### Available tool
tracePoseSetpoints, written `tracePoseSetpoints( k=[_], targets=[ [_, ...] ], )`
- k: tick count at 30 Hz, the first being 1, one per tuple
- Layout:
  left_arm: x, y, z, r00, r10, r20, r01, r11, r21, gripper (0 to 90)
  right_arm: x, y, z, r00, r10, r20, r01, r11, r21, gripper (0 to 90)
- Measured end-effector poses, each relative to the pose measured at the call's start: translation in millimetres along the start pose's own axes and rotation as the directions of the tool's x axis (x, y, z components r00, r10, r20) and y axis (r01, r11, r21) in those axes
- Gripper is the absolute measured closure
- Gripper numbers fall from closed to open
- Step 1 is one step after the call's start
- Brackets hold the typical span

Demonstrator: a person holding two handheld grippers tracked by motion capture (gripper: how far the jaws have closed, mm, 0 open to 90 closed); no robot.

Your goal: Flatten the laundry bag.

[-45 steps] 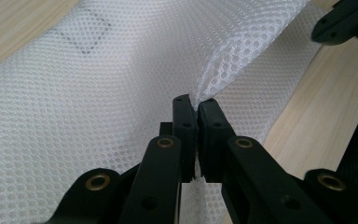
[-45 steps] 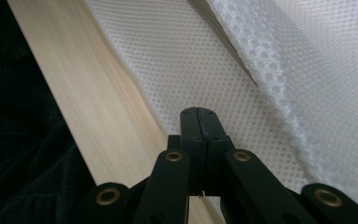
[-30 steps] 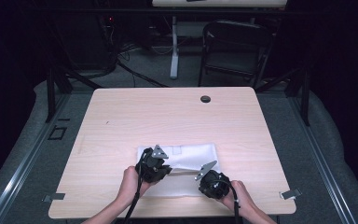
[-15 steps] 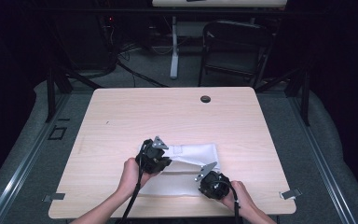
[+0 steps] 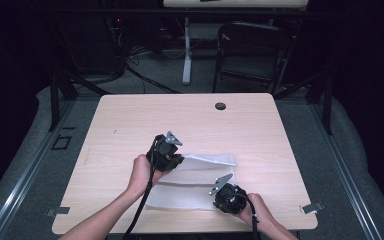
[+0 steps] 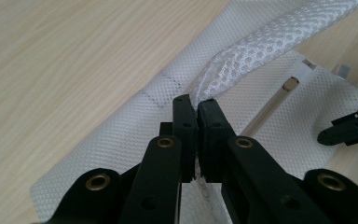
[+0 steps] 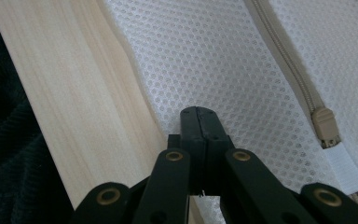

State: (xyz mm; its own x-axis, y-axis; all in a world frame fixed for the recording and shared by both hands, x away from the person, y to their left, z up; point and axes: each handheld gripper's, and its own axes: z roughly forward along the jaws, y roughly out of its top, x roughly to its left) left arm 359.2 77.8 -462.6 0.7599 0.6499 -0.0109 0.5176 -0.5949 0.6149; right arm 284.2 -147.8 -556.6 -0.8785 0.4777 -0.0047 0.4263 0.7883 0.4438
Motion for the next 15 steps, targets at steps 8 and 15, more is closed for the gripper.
tracePoseSetpoints(
  k=[8, 15],
  targets=[
    [7.0, 16.4, 1.1, 0.9997, 0.009, -0.021, -0.010, 0.9999, -0.008, 87.3, -1.6, -0.4, -1.3, 0.9997, 0.002, -0.024, -0.002, 1.000, 0.014, 90.0],
    [14.1, 26.9, -0.7, 0.9990, 0.006, -0.043, -0.008, 0.9995, -0.030, 87.3, -2.5, -1.1, -1.3, 0.9993, 0.011, -0.037, -0.011, 1.000, 0.010, 90.0]
  ],
)
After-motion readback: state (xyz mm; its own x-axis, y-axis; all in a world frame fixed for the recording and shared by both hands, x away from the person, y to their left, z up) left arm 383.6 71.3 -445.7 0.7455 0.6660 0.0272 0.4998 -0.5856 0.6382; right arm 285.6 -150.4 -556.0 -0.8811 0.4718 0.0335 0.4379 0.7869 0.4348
